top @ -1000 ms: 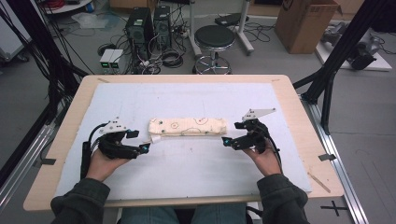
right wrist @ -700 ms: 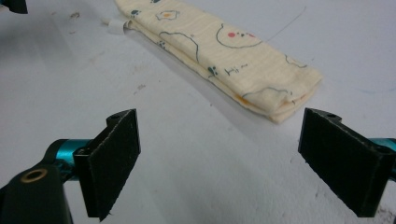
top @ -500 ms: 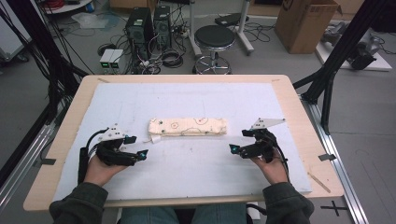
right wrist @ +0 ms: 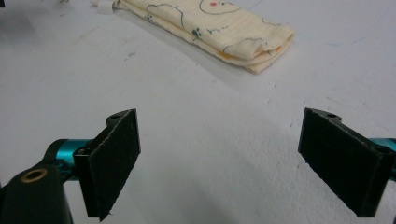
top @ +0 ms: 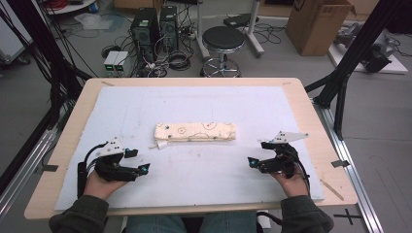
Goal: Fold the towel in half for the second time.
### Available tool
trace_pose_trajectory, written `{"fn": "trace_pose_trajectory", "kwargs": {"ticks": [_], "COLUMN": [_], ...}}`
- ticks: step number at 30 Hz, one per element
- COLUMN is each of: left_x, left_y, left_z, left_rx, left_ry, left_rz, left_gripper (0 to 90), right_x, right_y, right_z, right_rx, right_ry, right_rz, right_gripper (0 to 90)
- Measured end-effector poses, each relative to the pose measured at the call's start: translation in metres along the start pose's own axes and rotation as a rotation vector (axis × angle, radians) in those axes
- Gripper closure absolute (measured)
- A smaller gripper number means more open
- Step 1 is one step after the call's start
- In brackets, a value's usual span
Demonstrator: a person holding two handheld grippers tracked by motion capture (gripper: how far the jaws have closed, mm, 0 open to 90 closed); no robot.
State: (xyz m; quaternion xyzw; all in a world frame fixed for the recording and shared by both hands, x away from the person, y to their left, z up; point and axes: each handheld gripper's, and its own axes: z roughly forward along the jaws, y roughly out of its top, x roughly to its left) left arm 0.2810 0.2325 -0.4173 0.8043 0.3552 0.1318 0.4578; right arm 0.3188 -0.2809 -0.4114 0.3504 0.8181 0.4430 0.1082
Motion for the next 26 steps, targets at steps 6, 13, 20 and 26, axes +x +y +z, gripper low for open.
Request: {"fn": "trace_pose_trajectory", "kwargs": {"ticks": [6, 13, 20, 26], "left_x": [-0.002, -0.005, -0.005, -0.003], "left_y": [-0.008, -0.014, -0.016, -0.017], "left_z": [-0.008, -0.015, -0.016, -0.015], "left_rx": [-0.006, -0.026, -0.038, -0.041], "left_ry": [0.009, 0.019, 0.024, 0.028], "left_rz": [0.003, -0.006, -0.013, -0.01], "left_gripper": [25.5, 25.4, 25.3, 25.3], "right_x": [0.003, 0.006, 0.008, 0.009], "right_y": [-0.006, -0.015, -0.021, -0.022], "right_z": [-0.005, -0.011, -0.013, -0.005], "right_rx": [-0.003, -0.005, -0.011, 0.008], "right_ry": [0.0, -0.002, -0.009, -0.015], "right_rz": [0.003, -0.004, 0.008, -0.017], "right_gripper": [12.1, 12.1, 12.1, 12.1]}}
